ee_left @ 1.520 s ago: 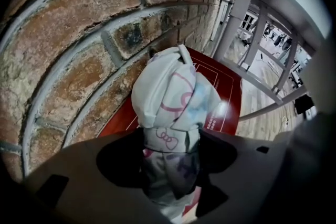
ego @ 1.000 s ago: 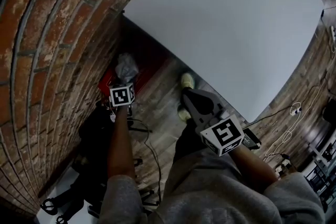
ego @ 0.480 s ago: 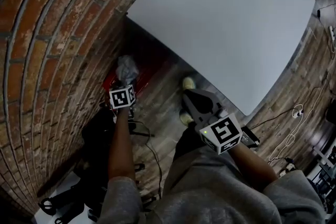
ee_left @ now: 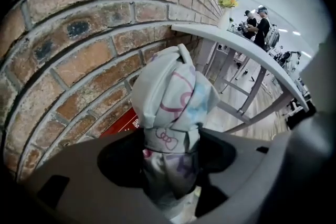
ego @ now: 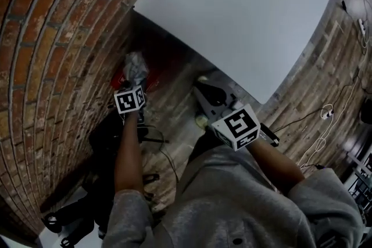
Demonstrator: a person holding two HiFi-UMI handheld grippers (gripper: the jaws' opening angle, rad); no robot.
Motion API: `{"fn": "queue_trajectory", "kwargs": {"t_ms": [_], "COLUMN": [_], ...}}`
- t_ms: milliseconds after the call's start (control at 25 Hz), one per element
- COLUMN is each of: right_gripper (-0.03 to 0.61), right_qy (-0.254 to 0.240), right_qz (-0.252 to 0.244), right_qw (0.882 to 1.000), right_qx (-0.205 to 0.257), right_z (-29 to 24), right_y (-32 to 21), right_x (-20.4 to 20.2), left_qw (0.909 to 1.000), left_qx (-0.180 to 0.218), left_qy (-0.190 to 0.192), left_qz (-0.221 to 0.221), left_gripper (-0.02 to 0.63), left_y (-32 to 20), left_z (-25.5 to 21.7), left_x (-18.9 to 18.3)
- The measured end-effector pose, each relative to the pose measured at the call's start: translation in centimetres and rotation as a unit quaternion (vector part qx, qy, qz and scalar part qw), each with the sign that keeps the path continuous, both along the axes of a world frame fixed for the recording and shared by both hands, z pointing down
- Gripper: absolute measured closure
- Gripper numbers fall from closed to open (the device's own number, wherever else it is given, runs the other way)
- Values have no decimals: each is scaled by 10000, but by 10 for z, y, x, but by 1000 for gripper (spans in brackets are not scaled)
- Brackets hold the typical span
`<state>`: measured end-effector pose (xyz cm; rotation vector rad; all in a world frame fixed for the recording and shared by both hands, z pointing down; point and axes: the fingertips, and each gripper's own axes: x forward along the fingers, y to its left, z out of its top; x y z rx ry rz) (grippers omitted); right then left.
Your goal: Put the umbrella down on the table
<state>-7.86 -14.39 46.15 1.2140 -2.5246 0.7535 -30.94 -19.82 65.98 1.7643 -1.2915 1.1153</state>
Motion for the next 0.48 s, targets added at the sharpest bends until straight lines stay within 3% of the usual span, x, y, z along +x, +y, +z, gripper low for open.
{"fn": "queue_trajectory", "kwargs": {"t_ms": [480], "right_gripper": [549], "right_qy": [276], "right_qz": [-4], "right_qw": [9976], "right_qx": [630], "right_z": [-43], "right_y": [31], "right_x": [20], "left_qw": [9992], "left_qx": [161], "left_qy": [241], "left_qz": [271], "left_gripper": [322], "left_y": [57], "left_z": [-61], "left_x": [17]}}
